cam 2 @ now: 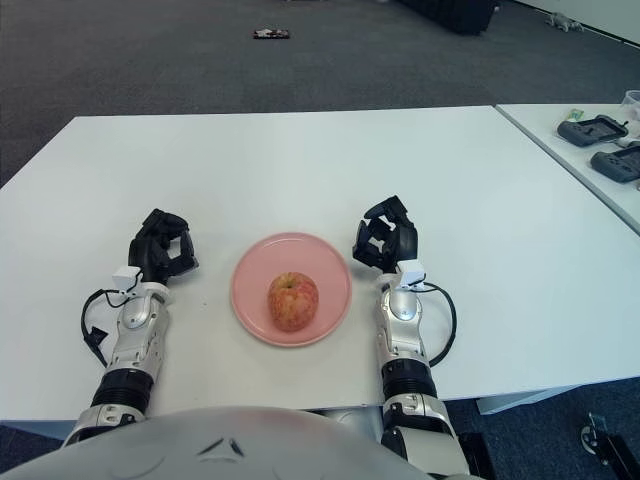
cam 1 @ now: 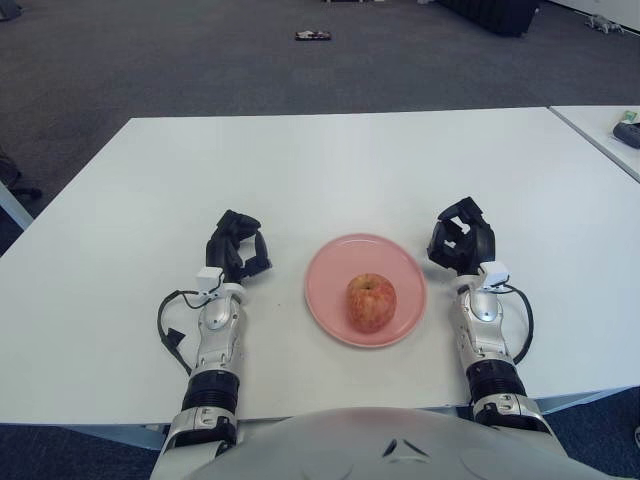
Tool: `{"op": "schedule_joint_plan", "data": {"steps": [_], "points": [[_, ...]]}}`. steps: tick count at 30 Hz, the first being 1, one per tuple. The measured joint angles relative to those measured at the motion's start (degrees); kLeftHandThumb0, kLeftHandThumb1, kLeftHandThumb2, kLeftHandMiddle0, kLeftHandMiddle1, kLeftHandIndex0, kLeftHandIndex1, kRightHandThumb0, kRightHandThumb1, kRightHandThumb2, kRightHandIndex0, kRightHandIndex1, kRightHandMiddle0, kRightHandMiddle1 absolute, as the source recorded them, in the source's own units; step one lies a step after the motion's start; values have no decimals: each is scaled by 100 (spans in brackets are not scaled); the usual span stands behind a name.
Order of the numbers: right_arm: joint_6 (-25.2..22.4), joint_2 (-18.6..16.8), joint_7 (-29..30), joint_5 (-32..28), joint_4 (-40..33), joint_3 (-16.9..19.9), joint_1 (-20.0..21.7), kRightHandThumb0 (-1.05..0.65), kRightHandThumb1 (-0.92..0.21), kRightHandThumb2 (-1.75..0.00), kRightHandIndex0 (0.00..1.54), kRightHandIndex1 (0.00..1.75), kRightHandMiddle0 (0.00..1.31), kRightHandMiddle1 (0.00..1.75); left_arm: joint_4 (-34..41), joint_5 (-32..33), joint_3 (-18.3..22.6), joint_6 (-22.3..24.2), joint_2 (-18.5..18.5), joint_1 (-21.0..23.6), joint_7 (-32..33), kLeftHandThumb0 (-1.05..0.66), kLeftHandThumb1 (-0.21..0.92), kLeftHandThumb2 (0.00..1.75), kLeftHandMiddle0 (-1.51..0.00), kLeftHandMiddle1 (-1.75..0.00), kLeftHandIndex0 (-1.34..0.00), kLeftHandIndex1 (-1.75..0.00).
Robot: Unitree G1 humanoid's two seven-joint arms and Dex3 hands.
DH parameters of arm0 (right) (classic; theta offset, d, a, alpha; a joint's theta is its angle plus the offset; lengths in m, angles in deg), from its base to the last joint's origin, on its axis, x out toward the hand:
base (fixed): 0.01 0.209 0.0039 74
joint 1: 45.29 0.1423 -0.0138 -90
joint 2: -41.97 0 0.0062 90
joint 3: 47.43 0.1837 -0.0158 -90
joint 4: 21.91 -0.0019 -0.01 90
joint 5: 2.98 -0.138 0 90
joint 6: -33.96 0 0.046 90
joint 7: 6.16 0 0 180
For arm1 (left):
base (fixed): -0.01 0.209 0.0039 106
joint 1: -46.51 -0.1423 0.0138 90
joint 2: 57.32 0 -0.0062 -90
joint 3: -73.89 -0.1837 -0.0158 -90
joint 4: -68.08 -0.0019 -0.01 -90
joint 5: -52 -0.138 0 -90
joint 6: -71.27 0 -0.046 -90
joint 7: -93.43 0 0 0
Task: Put the apple into the plate.
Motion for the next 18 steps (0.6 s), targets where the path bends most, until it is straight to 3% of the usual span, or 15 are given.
{"op": "schedule_joint_plan", "data": {"steps": [18], "points": [[206, 131, -196, 30, 206, -167, -57, -54, -19, -149, 129, 175, 72, 175, 35, 14, 5, 19, 8, -22, -5, -49, 28, 138, -115, -175, -64, -175]]}}
